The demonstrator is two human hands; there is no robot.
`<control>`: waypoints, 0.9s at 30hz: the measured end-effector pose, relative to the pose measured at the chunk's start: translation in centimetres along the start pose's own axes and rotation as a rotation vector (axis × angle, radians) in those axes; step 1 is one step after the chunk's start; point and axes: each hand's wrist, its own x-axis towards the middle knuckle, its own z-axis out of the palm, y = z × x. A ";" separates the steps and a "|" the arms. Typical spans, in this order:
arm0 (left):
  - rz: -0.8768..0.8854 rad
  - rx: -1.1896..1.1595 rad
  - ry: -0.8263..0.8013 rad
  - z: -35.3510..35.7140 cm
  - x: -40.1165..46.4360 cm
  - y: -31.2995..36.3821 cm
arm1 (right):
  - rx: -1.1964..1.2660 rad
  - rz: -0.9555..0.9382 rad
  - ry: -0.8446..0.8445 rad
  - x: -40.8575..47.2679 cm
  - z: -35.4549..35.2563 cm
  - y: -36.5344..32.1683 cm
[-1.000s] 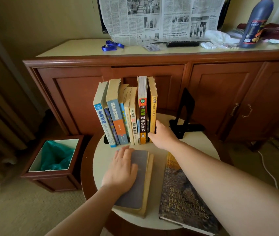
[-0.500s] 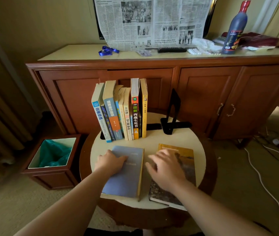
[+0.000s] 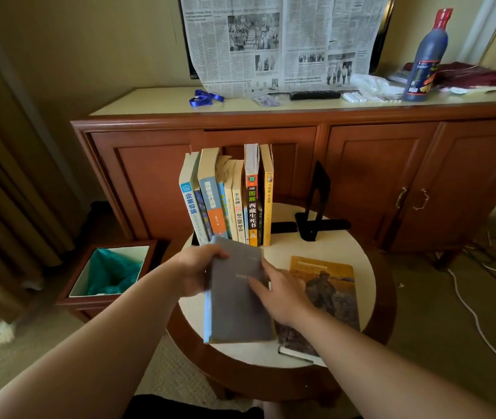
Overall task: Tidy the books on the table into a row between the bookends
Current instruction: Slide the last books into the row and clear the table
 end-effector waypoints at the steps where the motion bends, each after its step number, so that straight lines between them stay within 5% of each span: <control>1: 0.048 0.009 0.026 0.2 -0.3 0.7 | 0.006 -0.020 0.046 0.0 -0.5 -0.7; 4: 0.186 0.023 0.134 1.5 -1.2 2.2 | -0.058 -0.123 0.217 -0.4 -2.1 -2.5; 7: 0.267 0.016 0.219 3.3 -1.8 2.7 | -0.204 -0.206 0.210 -1.4 -2.9 -4.1; 12: 0.340 -0.047 0.216 6.9 -2.4 3.3 | -0.232 -0.044 0.269 -1.9 -2.4 -4.0; 20: 0.517 0.252 -0.084 7.8 -1.6 3.3 | 0.269 0.129 0.397 -1.0 -5.1 -1.7; 23: 0.525 0.280 -0.041 6.4 0.4 2.2 | 0.253 0.130 0.452 -0.3 -5.3 -1.3; 27: 0.525 0.599 0.126 4.9 4.6 -1.5 | 0.242 0.185 0.559 1.2 -5.3 -0.1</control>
